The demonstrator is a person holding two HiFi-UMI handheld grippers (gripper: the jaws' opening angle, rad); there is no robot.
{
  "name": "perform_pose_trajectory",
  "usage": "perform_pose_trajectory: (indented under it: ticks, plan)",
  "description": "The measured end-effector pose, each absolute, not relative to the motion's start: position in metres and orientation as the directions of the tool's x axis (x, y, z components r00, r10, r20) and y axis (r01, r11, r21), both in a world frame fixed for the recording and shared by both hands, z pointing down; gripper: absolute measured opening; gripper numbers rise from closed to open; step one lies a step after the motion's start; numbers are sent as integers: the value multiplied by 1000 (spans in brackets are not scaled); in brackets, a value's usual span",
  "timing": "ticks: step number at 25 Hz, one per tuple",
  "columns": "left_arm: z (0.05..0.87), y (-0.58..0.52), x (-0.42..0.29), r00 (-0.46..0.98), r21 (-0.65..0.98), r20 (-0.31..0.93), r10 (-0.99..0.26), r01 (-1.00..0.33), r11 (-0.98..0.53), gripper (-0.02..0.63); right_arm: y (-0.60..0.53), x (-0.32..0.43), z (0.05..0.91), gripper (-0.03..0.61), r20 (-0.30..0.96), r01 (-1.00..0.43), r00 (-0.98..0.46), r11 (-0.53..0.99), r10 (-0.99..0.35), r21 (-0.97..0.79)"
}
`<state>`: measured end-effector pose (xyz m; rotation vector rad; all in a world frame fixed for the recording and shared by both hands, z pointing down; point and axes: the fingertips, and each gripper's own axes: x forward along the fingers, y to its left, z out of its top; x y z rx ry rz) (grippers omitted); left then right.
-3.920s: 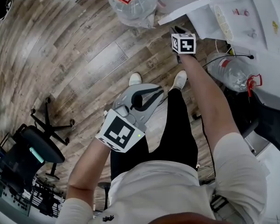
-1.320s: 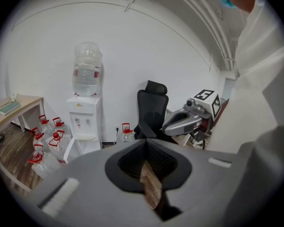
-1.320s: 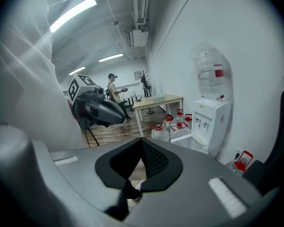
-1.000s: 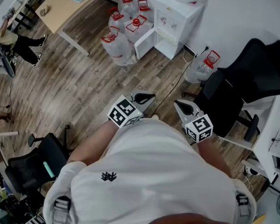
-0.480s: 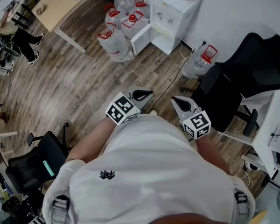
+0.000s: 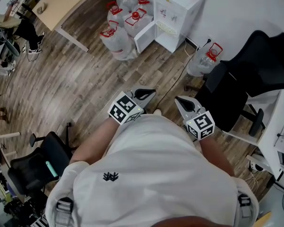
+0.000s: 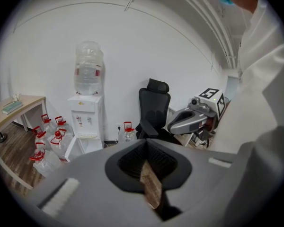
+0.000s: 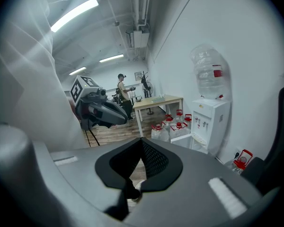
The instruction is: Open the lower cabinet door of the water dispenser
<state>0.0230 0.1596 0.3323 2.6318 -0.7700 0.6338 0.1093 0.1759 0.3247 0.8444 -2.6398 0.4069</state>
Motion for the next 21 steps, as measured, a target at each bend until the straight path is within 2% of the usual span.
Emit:
perform_pose_trajectory:
  ticks: [21]
  plan:
    - [341, 141, 33, 749, 180, 514, -418, -571, -801, 55, 159, 116, 330, 2, 385, -601, -771, 781, -508, -173]
